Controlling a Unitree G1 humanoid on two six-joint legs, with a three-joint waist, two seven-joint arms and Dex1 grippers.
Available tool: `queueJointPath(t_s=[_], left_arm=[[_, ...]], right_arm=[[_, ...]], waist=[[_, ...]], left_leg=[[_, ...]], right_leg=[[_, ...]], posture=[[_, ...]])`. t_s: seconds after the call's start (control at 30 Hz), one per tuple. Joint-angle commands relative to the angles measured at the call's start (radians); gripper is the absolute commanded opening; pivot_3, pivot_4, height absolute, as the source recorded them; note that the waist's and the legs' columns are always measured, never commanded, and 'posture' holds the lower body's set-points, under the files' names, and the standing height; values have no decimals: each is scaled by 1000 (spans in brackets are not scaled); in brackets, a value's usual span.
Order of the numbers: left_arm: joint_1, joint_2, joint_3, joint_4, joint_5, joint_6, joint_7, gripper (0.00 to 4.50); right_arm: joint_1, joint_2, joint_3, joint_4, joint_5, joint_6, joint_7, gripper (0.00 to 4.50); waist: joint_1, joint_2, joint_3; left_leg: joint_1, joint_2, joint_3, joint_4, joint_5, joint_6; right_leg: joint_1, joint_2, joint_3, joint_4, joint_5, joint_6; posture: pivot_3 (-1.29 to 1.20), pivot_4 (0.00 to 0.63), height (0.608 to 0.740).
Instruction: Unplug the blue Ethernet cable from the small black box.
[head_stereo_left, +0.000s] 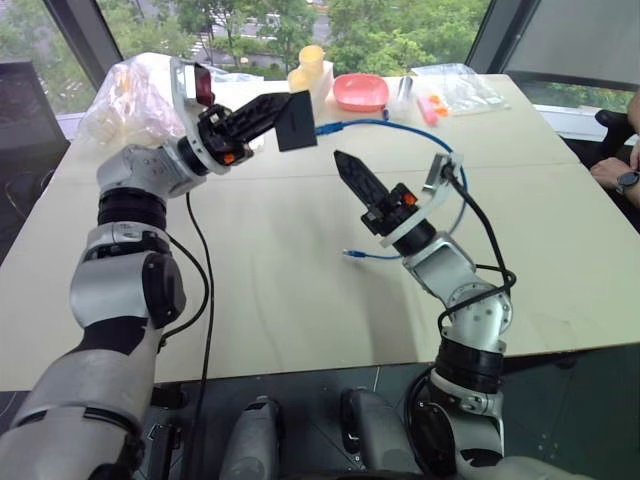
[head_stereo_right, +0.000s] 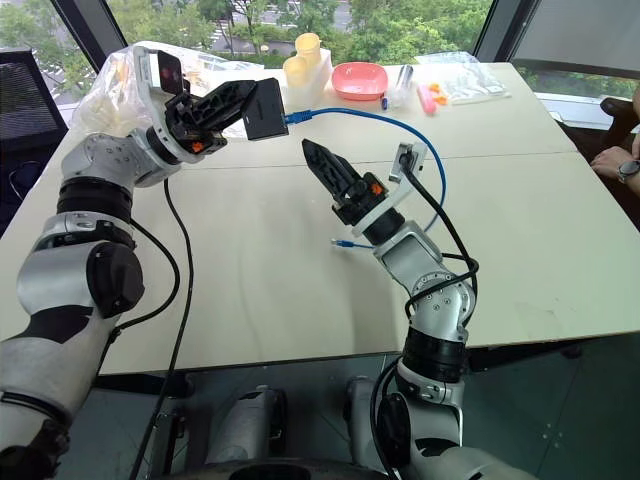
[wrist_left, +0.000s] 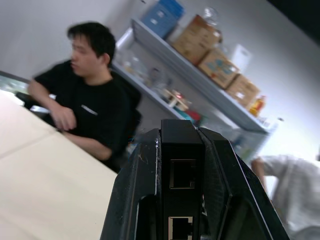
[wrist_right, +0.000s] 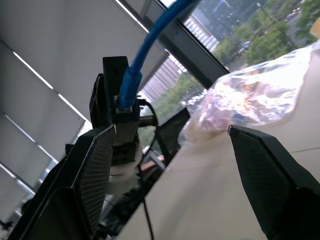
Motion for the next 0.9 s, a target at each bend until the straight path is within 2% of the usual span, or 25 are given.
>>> queueJointPath(t_s=[0.03, 0.17, 0.43, 0.9], left_arm=[[24, 6, 10, -119, -61, 79, 14, 489], [58, -4, 18, -182, -88, 106, 61, 489], [54, -8, 42, -148, -108, 85, 126, 489], [77, -17, 15, -163, -113, 88, 118, 489]], right_arm=[[-34, 12, 23, -6, 41, -44, -3, 3726], [-48, 16, 36, 5, 72, -68, 5, 3726], [-31, -26, 102, -18, 67, -84, 44, 3726], [-38, -31, 137, 7, 44, -189, 5, 3726]], waist=[[0, 0, 0], [1, 0, 0], [2, 0, 0], [2, 0, 0]], left_leg=[[0, 0, 0, 0, 0, 0], [0, 0, 0, 0, 0, 0], [0, 0, 0, 0, 0, 0], [0, 0, 0, 0, 0, 0]], right_leg=[[0, 0, 0, 0, 0, 0], [0, 0, 0, 0, 0, 0], [0, 0, 0, 0, 0, 0], [0, 0, 0, 0, 0, 0]], posture=[[0, 150, 740], [0, 150, 740], [0, 150, 740], [0, 150, 740]])
